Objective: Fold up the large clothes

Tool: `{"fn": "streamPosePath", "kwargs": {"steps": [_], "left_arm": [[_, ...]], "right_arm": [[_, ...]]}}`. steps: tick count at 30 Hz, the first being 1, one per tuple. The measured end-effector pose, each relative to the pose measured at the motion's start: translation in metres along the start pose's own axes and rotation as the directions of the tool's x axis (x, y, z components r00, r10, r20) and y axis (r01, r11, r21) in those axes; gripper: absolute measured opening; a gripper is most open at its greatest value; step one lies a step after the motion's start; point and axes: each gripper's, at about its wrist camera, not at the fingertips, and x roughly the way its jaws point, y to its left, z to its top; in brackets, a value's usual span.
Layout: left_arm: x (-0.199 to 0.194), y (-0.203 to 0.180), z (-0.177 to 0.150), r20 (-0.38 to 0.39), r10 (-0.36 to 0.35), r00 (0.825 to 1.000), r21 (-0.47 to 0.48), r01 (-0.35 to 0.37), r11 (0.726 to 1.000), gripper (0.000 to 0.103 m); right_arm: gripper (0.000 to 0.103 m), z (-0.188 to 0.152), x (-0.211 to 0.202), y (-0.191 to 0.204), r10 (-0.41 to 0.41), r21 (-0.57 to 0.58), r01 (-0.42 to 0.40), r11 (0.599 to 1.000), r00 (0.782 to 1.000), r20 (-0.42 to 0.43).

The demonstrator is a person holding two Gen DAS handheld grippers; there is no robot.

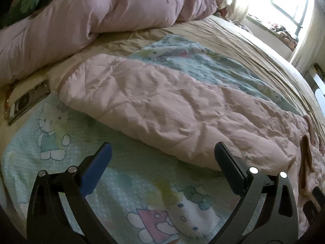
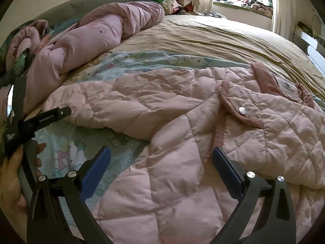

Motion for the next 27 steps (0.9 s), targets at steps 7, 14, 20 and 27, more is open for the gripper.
{"fn": "streamPosePath", "kwargs": {"steps": [7, 14, 20, 27], "left_arm": [[0.019, 0.025, 0.006, -0.018, -0.028, 0.999, -0.091, 0.026, 0.995, 0.094], [0.05, 0.048, 0.007, -0.056, -0.135, 0.989, -0.233, 0.119, 0.965, 0.094], [0.059, 0.061, 0.018, -0.003, -0.189, 0.982, -0.309, 0.179, 0.934, 0.094], [0.062, 0.064, 0.027, 0.045, -0.227, 0.973, -0.361, 0.228, 0.904, 0.053]], "right_arm": [[0.099, 0.004, 0.003, 0.011, 0.01, -0.021, -0.01, 1.0, 1.0, -0.006], [0.099, -0.005, -0.001, 0.011, 0.024, -0.019, -0.025, 1.0, 1.0, -0.019], [0.099, -0.015, -0.014, -0.003, 0.028, 0.011, -0.028, 1.0, 0.999, -0.024], [0.099, -0.026, -0.042, -0.024, 0.049, 0.068, -0.051, 0.996, 0.999, 0.019]]}}
